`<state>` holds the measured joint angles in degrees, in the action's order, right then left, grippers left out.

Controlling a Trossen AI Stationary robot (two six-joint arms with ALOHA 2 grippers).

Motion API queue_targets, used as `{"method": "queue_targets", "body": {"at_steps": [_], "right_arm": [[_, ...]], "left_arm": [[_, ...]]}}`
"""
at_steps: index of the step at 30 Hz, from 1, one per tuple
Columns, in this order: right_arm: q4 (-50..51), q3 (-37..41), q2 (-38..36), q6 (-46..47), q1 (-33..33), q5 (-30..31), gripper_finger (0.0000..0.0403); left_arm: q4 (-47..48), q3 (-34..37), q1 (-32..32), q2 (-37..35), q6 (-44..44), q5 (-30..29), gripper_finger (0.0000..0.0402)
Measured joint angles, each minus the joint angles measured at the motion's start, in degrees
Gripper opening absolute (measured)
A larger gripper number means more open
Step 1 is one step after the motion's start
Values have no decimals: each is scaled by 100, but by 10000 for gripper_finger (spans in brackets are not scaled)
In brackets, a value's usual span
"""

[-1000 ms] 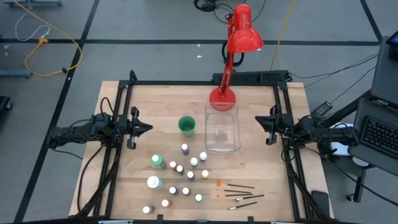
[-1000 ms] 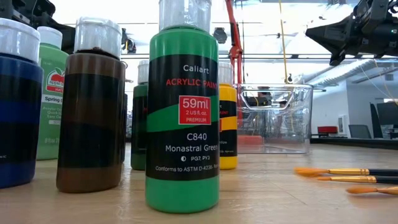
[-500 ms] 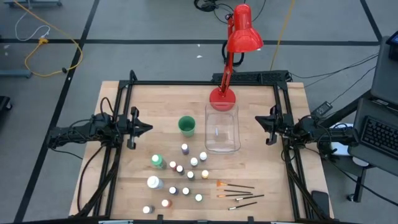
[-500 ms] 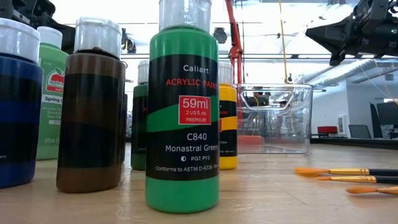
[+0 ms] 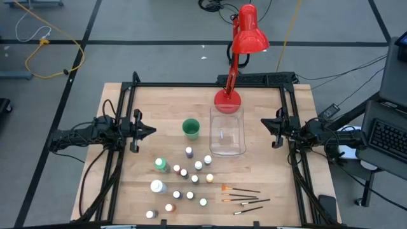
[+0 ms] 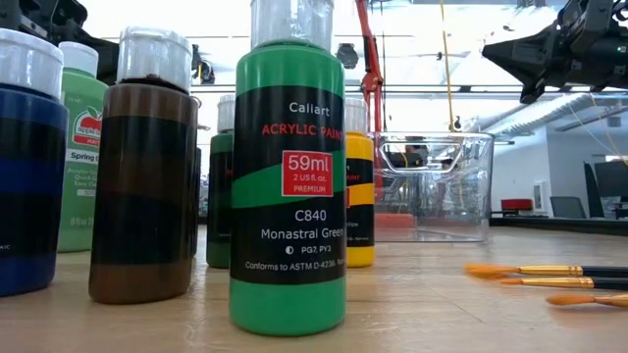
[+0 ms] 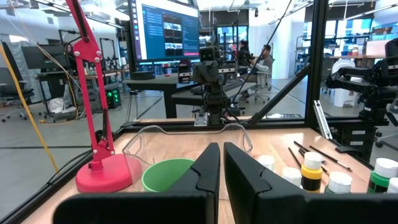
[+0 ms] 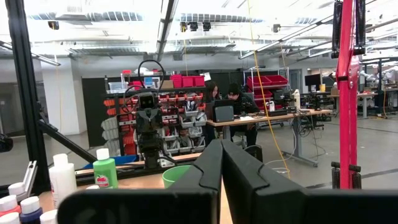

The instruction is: Pick & Place Paint Supplies

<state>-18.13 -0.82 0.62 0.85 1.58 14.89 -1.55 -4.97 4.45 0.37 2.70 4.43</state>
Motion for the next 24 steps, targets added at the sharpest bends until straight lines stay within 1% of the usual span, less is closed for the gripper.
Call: {"method": "queue_targets", "body": {"at_steps": [24], "right_arm": [[-76, -2, 0, 1, 1, -2, 4]], "left_arm": [[1, 0, 1, 1, 1, 0, 26]]}}
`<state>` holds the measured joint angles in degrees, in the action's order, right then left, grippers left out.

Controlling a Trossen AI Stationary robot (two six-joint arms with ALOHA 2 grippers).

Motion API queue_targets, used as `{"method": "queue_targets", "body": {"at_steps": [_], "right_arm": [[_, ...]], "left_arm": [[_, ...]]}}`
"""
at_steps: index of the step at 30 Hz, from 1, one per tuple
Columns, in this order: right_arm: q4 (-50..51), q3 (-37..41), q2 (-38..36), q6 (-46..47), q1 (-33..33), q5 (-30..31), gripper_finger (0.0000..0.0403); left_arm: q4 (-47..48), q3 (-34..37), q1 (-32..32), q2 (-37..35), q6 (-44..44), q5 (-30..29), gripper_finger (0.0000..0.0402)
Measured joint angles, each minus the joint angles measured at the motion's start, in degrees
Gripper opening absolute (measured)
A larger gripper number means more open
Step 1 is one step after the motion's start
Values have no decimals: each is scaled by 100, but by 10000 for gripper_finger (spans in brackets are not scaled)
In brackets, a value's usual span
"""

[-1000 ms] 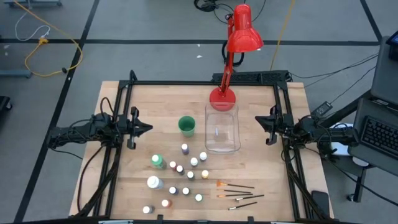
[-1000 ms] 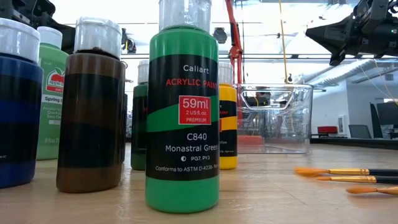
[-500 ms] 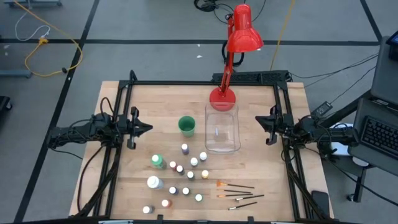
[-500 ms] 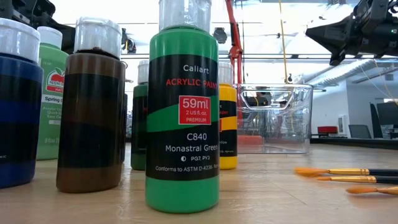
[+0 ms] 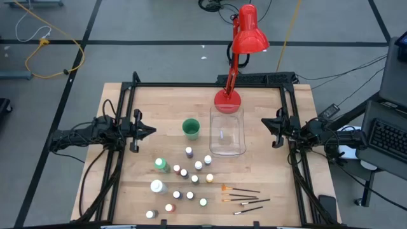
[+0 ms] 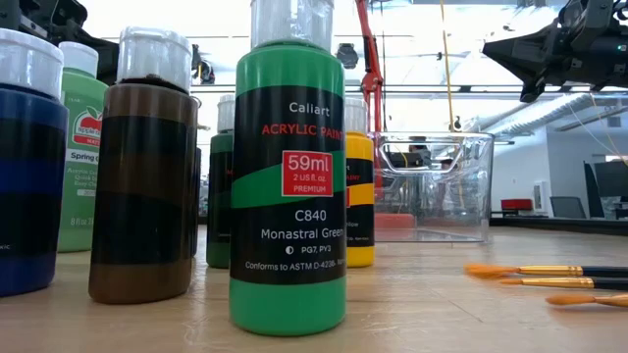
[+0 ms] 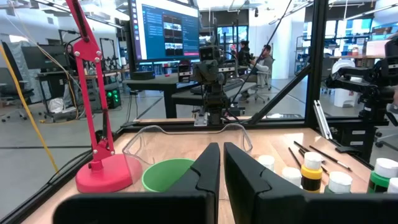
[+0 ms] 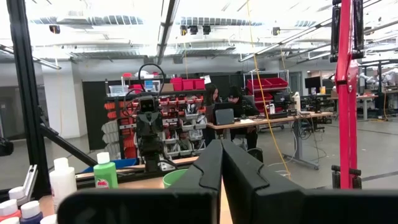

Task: Pick & Place Paint Supplies
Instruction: Put the top black paintbrush into the green cup

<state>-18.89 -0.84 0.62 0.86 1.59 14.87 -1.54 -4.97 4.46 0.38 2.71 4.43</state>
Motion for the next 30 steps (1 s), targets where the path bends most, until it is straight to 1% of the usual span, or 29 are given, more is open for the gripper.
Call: {"method": "queue_targets", "body": {"at_steps": [5, 19, 22, 26, 28, 30], "right_arm": [[175, 0, 0, -1, -1, -1, 4], [159, 0, 0, -30, -1, 3, 4], [104, 0, -1, -314, -2, 153, 4], [75, 0, 0, -284, -3, 302, 4], [72, 0, 0, -272, -3, 299, 4], [70, 1, 0, -361, -3, 301, 4]], "left_arm": [[-2, 0, -1, 0, -1, 0, 26], [0, 0, 0, -2, 4, 0, 26], [-2, 0, 0, -1, 4, 0, 26], [-6, 0, -1, -1, -14, 0, 26], [-64, 0, 1, 0, -139, 2, 26], [-130, 0, 0, -2, -506, 7, 26]]}}
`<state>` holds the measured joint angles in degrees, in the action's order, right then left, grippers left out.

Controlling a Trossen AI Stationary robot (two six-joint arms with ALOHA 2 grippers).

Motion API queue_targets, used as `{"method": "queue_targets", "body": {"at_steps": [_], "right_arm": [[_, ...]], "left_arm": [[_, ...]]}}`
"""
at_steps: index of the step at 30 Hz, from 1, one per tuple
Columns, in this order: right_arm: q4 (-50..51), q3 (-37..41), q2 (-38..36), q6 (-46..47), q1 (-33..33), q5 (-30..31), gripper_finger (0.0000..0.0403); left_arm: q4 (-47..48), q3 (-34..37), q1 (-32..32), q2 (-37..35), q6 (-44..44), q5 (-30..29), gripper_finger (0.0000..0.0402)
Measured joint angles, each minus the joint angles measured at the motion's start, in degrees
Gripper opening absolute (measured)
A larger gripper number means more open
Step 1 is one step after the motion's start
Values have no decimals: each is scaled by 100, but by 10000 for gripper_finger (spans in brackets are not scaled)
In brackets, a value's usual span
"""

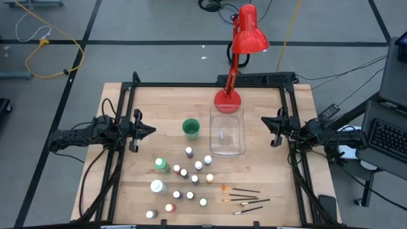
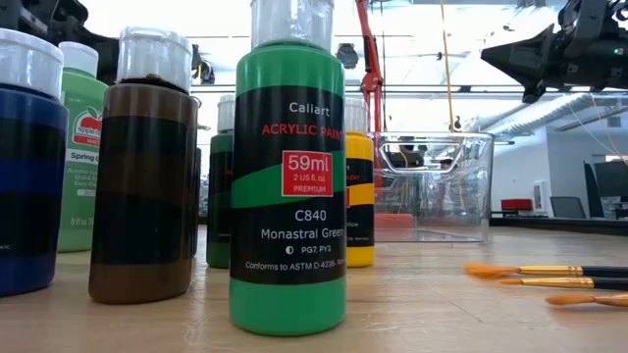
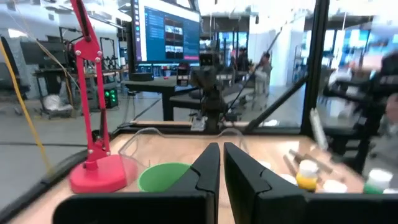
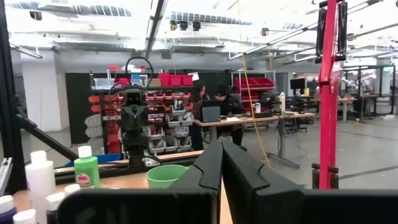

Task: Pick & Place Paint Supplies
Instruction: Put the top black paintbrush into the green cup

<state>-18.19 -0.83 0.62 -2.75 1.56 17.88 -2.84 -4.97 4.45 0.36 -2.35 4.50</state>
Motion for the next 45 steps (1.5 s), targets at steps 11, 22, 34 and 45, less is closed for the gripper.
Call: {"method": "queue_targets", "body": {"at_steps": [11, 22, 34, 45], "right_arm": [[-449, 3, -2, -571, -7, 291, 4], [-255, 3, 0, -537, 2, 134, 4], [-207, -56, 117, -442, 4, -163, 26], [1360, -2209, 2592, -586, 409, -1065, 79]], "left_arm": [[130, 0, -1, 2, -336, 294, 26], [124, 0, 2, 2, 44, -354, 26], [128, 0, 2, 2, 39, -352, 26], [10, 0, 0, 2, 62, -357, 26]]}}
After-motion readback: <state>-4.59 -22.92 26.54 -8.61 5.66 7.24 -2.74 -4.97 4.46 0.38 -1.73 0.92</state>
